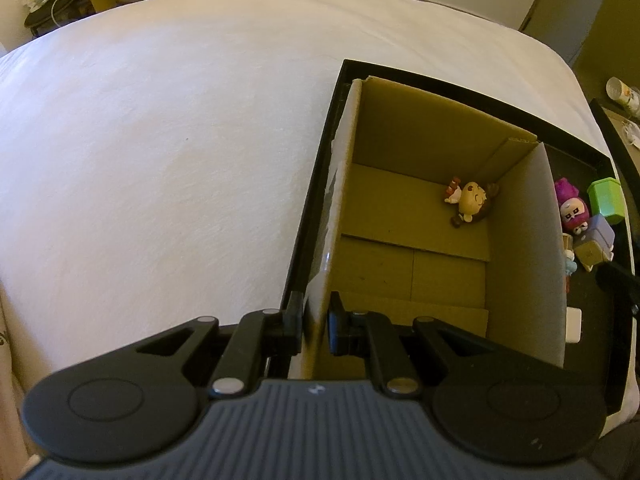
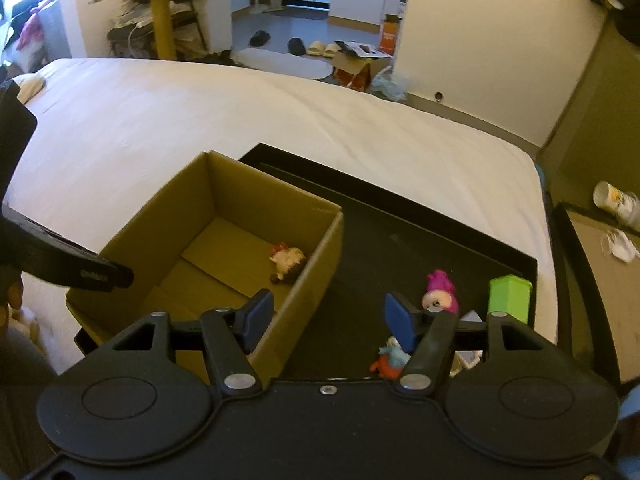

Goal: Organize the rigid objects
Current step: 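Move the right gripper back over the white plug charger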

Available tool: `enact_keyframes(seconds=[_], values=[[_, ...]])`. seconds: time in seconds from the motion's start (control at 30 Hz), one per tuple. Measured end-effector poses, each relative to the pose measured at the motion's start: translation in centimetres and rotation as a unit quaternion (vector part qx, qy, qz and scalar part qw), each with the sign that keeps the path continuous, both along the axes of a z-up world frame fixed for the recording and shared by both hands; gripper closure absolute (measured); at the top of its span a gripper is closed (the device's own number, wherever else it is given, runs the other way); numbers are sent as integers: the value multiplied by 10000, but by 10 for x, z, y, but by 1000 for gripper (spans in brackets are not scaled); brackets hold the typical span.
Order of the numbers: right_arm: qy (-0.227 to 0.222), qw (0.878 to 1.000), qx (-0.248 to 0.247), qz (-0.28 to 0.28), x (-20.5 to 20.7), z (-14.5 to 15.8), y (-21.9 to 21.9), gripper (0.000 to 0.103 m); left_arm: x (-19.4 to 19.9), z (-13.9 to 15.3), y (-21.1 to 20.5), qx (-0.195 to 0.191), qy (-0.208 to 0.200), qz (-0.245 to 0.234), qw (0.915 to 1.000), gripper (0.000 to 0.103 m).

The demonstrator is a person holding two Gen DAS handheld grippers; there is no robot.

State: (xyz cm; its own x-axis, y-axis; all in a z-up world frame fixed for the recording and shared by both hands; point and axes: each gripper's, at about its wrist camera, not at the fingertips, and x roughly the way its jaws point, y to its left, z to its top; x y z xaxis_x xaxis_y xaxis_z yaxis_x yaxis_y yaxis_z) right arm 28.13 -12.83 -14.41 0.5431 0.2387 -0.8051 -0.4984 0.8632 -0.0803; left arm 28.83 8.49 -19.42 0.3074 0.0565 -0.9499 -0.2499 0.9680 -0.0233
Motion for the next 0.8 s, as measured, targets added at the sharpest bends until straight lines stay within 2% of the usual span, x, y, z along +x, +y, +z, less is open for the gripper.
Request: enact_keyframes(seconds=[0.3,0.8], values=[[-9,9997,74,-244,-9,-3,-28,35,1,5,-8,114,-24,49,9999,93],[281,9969,289,-674,-15,-21,-80,35,-3,10,-9,201,-115,123,9997,93]])
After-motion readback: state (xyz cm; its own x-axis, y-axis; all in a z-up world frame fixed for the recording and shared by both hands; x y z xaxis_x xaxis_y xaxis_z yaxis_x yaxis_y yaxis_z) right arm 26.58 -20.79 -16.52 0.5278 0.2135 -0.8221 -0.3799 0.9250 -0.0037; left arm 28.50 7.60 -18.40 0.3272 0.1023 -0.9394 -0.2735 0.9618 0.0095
